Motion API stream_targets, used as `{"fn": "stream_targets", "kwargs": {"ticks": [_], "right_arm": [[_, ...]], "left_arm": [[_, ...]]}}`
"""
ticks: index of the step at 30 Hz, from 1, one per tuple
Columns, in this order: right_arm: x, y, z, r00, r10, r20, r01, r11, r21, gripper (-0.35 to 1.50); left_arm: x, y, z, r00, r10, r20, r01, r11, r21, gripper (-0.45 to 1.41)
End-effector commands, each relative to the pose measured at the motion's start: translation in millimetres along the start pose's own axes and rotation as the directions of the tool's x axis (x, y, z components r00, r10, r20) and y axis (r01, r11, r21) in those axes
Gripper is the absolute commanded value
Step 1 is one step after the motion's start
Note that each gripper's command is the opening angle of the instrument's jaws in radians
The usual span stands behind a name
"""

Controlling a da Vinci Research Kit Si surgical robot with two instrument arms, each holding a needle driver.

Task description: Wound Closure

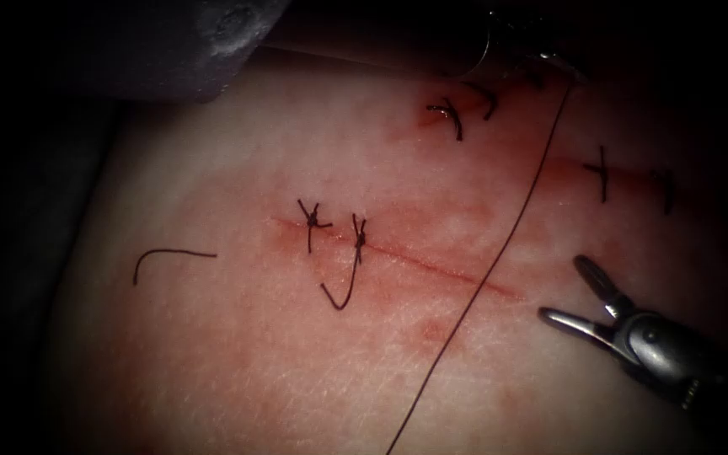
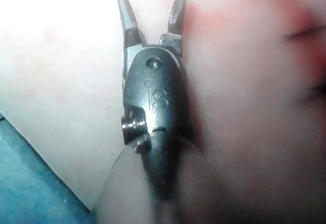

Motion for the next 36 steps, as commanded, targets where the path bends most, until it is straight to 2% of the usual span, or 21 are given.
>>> {"fn": "stream_targets", "kwargs": {"ticks": [1, 2, 6, 12, 13, 15, 19, 21, 22, 23, 24, 26, 27, 30, 34, 36], "right_arm": [[-0.9, -0.8, 0.3, 1.000, 0.001, 0.002, -0.001, 1.000, 0.002, 1.21], [-0.9, -0.8, 0.3, 1.000, 0.001, 0.002, -0.001, 1.000, 0.002, 1.21], [-0.9, -0.9, 0.1, 1.000, 0.000, 0.004, 0.000, 1.000, 0.003, 1.21], [-0.6, -0.9, -0.3, 1.000, 0.001, 0.005, -0.002, 1.000, 0.005, 1.21], [-0.5, -1.0, -0.3, 1.000, 0.002, 0.006, -0.002, 1.000, 0.005, 1.20], [-0.4, -1.1, -0.4, 1.000, 0.002, 0.006, -0.002, 1.000, 0.004, 1.20], [0.0, -1.8, -0.4, 1.000, 0.000, 0.007, 0.000, 1.000, 0.029, 1.16], [0.2, -2.0, -0.3, 1.000, -0.001, 0.006, 0.000, 0.999, 0.039, 1.16], [0.7, -2.5, 0.0, 1.000, -0.001, 0.007, 0.001, 0.998, 0.066, 1.16], [1.0, -2.8, 0.1, 1.000, -0.002, 0.011, 0.001, 0.997, 0.078, 1.16], [1.7, -3.4, 0.5, 1.000, -0.002, 0.021, 0.000, 0.994, 0.110, 1.18], [2.0, -3.7, 0.8, 1.000, -0.001, 0.025, -0.002, 0.993, 0.116, 1.18], [2.7, -4.2, 1.3, 1.000, 0.009, 0.029, -0.013, 0.991, 0.136, 1.18], [3.7, -4.8, 1.8, 1.000, 0.000, 0.024, -0.004, 0.988, 0.154, 1.18], [4.9, -5.6, 2.5, 1.000, -0.017, 0.019, 0.013, 0.984, 0.176, 1.18], [5.4, -6.1, 2.9, 1.000, -0.020, 0.019, 0.016, 0.983, 0.185, 1.18]], "left_arm": [[0.1, 0.1, 0.1, 1.000, -0.004, 0.005, 0.004, 1.000, 0.001, 1.12], [0.1, 0.1, 0.1, 1.000, -0.004, 0.005, 0.004, 1.000, 0.001, 1.12], [0.3, 2.4, -3.2, 1.000, -0.019, 0.021, 0.020, 1.000, -0.013, 1.22], [-0.8, 5.8, -10.4, 0.999, -0.023, 0.034, 0.024, 0.999, -0.038, 1.25], [-1.7, 7.3, -13.3, 0.999, -0.021, 0.044, 0.022, 0.999, -0.033, 1.25], [-2.9, 9.2, -16.1, 0.998, -0.023, 0.063, 0.025, 0.999, -0.030, 1.23], [-5.3, 13.5, -21.1, 0.995, 0.026, 0.092, -0.022, 0.999, -0.049, 1.15], [-5.8, 14.5, -22.1, 0.995, 0.036, 0.097, -0.031, 0.998, -0.052, 1.13], [-6.9, 17.2, -24.2, 0.991, 0.064, 0.115, -0.057, 0.997, -0.058, 1.05], [-7.3, 18.3, -25.0, 0.989, 0.080, 0.123, -0.073, 0.996, -0.060, 1.03], [-8.3, 21.0, -26.4, 0.985, 0.102, 0.138, -0.094, 0.994, -0.058, 0.98], [-8.7, 22.2, -26.8, 0.983, 0.117, 0.145, -0.110, 0.992, -0.056, 0.98], [-9.4, 24.7, -27.5, 0.976, 0.147, 0.159, -0.141, 0.989, -0.048, 0.90], [-10.4, 27.4, -28.0, 0.969, 0.177, 0.174, -0.173, 0.984, -0.037, 0.85], [-11.5, 29.3, -28.2, 0.966, 0.192, 0.175, -0.188, 0.981, -0.042, 0.81], [-11.9, 29.7, -28.3, 0.965, 0.197, 0.173, -0.191, 0.980, -0.048, 0.70]]}}
